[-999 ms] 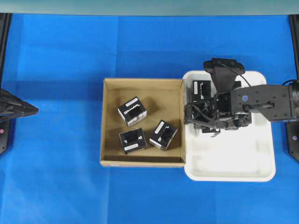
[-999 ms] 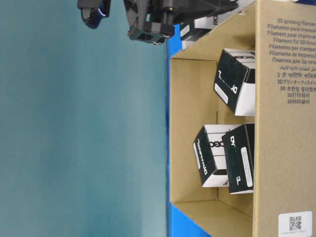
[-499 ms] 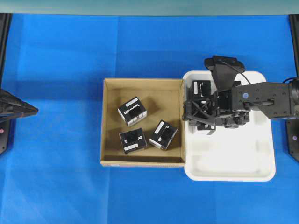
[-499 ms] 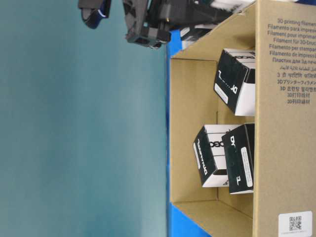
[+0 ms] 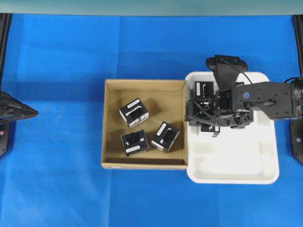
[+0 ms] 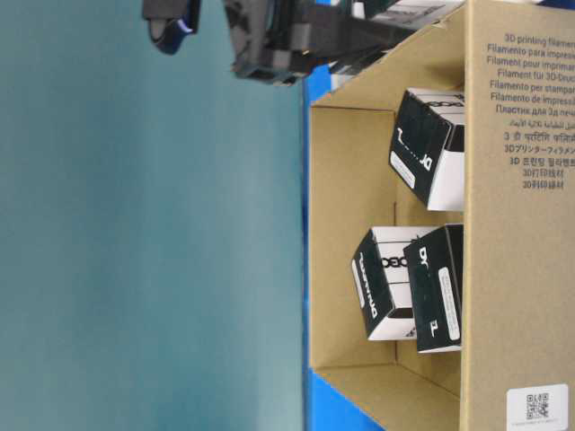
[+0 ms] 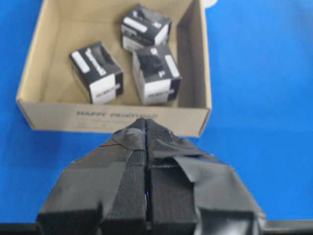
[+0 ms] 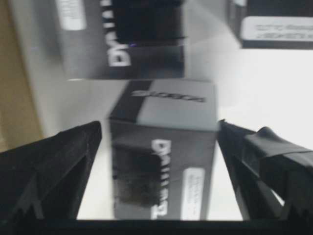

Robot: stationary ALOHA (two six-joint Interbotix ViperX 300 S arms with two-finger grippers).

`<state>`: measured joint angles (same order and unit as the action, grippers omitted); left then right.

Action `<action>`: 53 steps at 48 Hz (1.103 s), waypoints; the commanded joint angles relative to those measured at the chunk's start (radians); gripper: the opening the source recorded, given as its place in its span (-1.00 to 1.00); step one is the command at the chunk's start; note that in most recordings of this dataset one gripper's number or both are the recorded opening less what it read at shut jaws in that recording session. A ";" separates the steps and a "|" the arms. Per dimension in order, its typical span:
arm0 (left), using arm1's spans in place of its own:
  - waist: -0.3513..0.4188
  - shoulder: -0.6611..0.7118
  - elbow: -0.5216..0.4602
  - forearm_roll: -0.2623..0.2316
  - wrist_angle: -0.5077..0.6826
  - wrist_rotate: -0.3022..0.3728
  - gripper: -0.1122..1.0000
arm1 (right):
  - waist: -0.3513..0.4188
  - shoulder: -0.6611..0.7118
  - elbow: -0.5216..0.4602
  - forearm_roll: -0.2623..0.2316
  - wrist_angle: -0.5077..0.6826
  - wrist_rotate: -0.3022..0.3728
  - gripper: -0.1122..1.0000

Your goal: Pick a box that is randomly placed inside the cardboard box.

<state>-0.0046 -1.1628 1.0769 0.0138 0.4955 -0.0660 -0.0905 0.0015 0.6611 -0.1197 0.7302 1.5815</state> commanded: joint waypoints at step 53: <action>-0.003 -0.018 -0.028 0.003 0.003 -0.014 -0.93 | 0.060 -0.175 -0.301 -0.117 -0.178 -0.253 0.98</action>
<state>-0.0061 -1.1842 1.0769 0.0138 0.5031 -0.0798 -0.0353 -0.1718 0.3804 -0.2301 0.6412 1.3606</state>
